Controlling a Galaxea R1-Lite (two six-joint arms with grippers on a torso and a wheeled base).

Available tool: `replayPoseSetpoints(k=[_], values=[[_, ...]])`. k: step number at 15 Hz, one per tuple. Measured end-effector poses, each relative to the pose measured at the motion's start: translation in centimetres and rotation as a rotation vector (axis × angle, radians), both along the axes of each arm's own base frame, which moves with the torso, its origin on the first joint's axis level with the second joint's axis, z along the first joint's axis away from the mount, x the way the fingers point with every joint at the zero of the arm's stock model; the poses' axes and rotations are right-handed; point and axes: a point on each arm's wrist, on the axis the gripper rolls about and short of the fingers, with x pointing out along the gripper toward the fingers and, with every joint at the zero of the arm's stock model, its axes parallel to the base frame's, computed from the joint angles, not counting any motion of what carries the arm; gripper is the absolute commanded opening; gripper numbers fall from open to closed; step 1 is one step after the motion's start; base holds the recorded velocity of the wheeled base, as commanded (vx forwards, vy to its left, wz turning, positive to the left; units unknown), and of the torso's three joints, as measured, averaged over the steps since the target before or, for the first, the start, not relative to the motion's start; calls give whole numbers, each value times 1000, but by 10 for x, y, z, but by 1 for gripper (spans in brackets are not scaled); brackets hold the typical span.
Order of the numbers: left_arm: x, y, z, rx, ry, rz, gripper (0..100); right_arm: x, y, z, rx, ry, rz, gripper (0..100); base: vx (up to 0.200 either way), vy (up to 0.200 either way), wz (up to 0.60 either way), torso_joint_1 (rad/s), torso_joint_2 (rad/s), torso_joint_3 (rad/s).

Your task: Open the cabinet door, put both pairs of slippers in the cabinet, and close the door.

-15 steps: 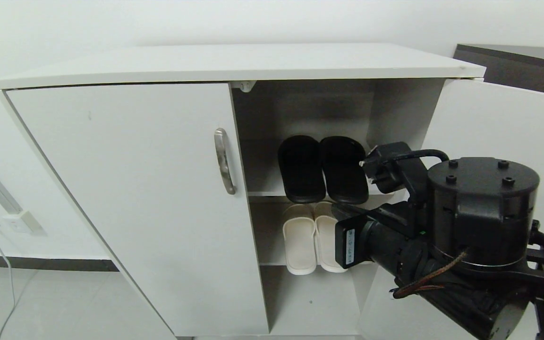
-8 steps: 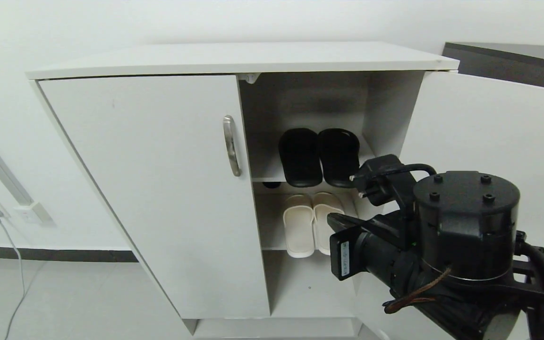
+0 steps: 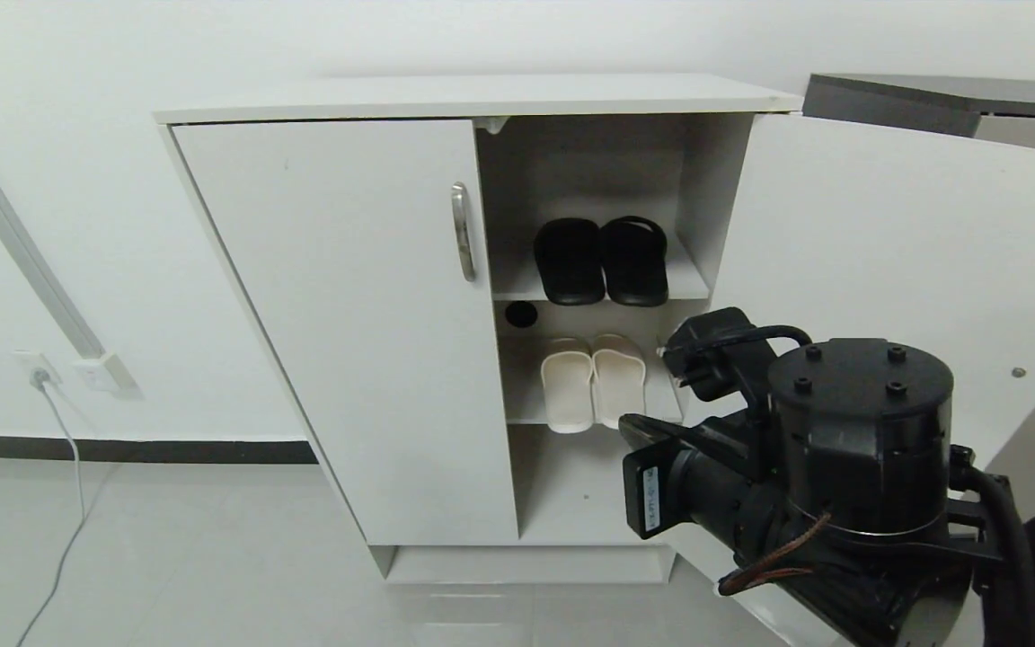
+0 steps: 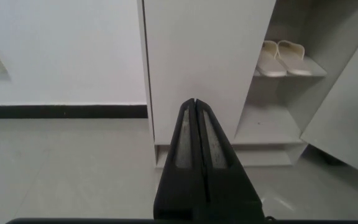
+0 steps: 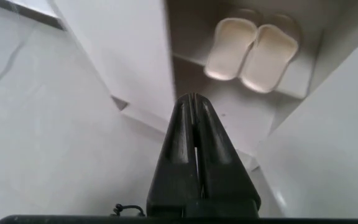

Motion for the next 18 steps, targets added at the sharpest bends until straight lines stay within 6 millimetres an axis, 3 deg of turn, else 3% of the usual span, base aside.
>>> replayPoseSetpoints(k=[18], values=[[0,0,0,0,0,1,0,8,-1,-21,-71,11,-3,0,0,0,0,0,0,0]])
